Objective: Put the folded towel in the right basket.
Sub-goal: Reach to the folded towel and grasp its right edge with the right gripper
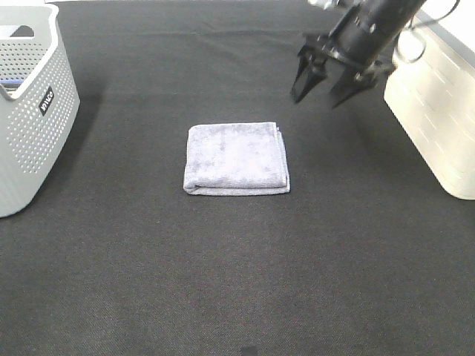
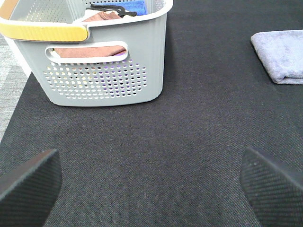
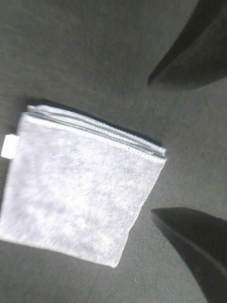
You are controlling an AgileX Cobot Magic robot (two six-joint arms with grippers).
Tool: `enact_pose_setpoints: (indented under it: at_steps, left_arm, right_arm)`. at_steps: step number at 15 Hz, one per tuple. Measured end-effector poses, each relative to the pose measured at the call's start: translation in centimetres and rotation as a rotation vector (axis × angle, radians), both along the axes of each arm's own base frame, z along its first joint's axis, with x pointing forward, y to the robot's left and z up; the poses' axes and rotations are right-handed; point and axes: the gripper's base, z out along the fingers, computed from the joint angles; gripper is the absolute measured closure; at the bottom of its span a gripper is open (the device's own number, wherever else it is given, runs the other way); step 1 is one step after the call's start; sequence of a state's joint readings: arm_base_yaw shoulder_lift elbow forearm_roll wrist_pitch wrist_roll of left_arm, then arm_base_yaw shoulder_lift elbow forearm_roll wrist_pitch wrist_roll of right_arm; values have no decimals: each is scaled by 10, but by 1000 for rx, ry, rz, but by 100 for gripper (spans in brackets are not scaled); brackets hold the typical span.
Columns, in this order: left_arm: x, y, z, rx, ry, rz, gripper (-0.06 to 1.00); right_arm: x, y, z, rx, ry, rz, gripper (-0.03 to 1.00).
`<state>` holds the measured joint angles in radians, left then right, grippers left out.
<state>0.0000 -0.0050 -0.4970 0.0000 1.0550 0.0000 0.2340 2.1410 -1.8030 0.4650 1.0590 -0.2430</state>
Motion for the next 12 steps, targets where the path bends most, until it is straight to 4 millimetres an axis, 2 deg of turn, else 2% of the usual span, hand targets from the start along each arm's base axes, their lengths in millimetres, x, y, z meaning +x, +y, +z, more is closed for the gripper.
enact_pose_setpoints:
  at_steps: [1,5,6,9,12]
  left_arm:
    - [0,0,0,0,0,0,-3]
    - [0,0,0,0,0,0,-3]
    - [0,0,0,0,0,0,-3]
    - [0,0,0,0,0,0,-3]
    - [0,0,0,0,0,0,-3]
  right_arm:
    - [3,3,-17,21,45,-7,31]
    - [13,14,-59,108,136,-4,31]
    - [13,14,-59,108,136,-4,31]
    - [29,21,-85,146,186,12,29]
    - [36,24,-104,146,218,24,29]
